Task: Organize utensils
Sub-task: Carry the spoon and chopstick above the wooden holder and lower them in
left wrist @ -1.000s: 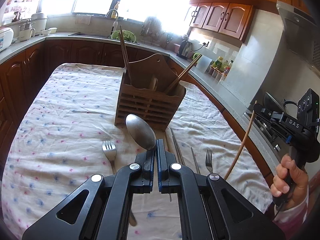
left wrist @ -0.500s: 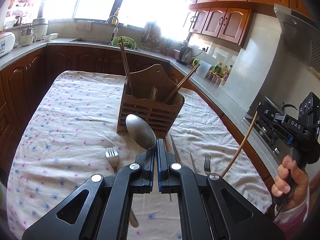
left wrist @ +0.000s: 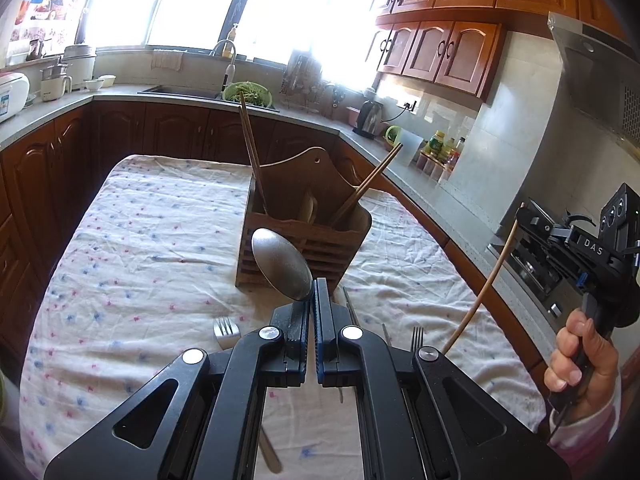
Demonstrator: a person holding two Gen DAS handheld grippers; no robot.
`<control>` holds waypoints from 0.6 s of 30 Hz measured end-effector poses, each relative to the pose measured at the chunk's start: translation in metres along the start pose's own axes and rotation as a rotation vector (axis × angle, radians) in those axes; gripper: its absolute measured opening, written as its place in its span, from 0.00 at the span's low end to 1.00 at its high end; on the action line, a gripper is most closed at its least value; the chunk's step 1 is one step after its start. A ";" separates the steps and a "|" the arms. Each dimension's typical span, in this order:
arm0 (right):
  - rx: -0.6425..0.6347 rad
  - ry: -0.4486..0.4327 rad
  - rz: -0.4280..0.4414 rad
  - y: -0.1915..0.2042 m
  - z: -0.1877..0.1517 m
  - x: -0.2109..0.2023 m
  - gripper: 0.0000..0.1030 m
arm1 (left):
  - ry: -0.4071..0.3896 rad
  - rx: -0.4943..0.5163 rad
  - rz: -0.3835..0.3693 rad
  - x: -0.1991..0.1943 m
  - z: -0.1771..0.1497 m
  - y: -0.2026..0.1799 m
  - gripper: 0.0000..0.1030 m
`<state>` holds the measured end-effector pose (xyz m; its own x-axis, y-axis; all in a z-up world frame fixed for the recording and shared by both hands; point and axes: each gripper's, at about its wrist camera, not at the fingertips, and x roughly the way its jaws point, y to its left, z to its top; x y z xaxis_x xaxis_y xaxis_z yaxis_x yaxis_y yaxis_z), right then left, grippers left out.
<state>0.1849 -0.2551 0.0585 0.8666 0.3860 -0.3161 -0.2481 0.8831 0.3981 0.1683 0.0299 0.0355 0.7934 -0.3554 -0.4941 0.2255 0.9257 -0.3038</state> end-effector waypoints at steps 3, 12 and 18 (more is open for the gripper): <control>-0.008 -0.014 0.004 0.003 0.007 0.004 0.05 | -0.018 0.005 0.007 0.003 0.011 0.001 0.01; -0.039 -0.074 0.024 0.020 0.036 0.023 0.05 | -0.104 0.046 0.036 0.009 0.058 0.006 0.02; -0.063 -0.133 0.043 0.034 0.063 0.039 0.05 | -0.165 0.064 0.072 0.017 0.093 0.014 0.02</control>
<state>0.2373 -0.2268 0.1146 0.9034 0.3888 -0.1810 -0.3095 0.8832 0.3525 0.2376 0.0491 0.0981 0.8895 -0.2669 -0.3710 0.1960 0.9561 -0.2178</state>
